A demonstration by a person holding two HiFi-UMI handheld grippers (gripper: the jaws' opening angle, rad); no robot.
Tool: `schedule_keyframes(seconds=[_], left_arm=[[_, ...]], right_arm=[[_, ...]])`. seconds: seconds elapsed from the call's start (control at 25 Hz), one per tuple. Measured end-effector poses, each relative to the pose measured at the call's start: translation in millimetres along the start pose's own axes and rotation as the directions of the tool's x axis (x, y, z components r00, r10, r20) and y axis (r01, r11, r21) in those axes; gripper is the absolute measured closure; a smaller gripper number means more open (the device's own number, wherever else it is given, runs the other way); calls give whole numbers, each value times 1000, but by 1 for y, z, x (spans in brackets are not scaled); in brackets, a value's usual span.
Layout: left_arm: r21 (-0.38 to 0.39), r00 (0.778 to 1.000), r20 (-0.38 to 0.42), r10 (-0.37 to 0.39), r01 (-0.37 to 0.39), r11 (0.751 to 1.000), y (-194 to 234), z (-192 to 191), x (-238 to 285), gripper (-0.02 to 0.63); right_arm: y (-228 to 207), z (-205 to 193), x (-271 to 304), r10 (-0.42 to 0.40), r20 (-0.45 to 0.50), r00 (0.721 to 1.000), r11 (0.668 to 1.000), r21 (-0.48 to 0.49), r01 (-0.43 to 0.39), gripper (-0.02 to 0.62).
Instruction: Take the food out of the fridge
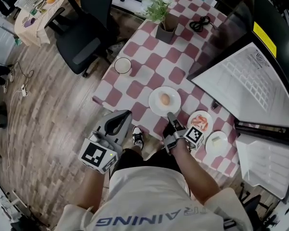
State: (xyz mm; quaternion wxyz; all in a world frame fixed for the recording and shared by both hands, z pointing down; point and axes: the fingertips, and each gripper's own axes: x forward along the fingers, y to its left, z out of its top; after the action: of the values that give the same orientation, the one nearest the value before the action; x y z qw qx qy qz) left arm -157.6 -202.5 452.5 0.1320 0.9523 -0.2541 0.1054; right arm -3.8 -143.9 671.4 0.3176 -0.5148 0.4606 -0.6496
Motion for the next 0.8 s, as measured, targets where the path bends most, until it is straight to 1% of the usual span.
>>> schedule_keyframes(seconds=[0.24, 0.32, 0.44, 0.6, 0.72, 0.8], left_arm=[[2, 1000, -5, -10, 10, 1000, 5, -1, -1, 598], [4, 1000, -10, -14, 15, 1000, 5, -2, -1, 598], [8, 1000, -16, -23, 24, 1000, 4, -3, 0, 600], [18, 999, -17, -38, 38, 999, 0, -1, 2, 598], [26, 999, -19, -45, 46, 999, -2, 0, 3, 598], [29, 999, -19, -49, 49, 998, -3, 1, 3, 598]], right_arm=[[-3, -6, 3, -18, -5, 1000, 1000, -22, 18, 568], [-6, -7, 4, -48, -13, 999, 997, -57, 47, 568], [-11, -7, 5, -114, -24, 993, 985, -134, 110, 568], [-19, -7, 6, -185, -45, 982, 971, -161, 176, 558], [-22, -9, 5, -211, -64, 975, 961, -195, 195, 526], [-23, -13, 3, -224, -79, 971, 948, -250, 198, 495]])
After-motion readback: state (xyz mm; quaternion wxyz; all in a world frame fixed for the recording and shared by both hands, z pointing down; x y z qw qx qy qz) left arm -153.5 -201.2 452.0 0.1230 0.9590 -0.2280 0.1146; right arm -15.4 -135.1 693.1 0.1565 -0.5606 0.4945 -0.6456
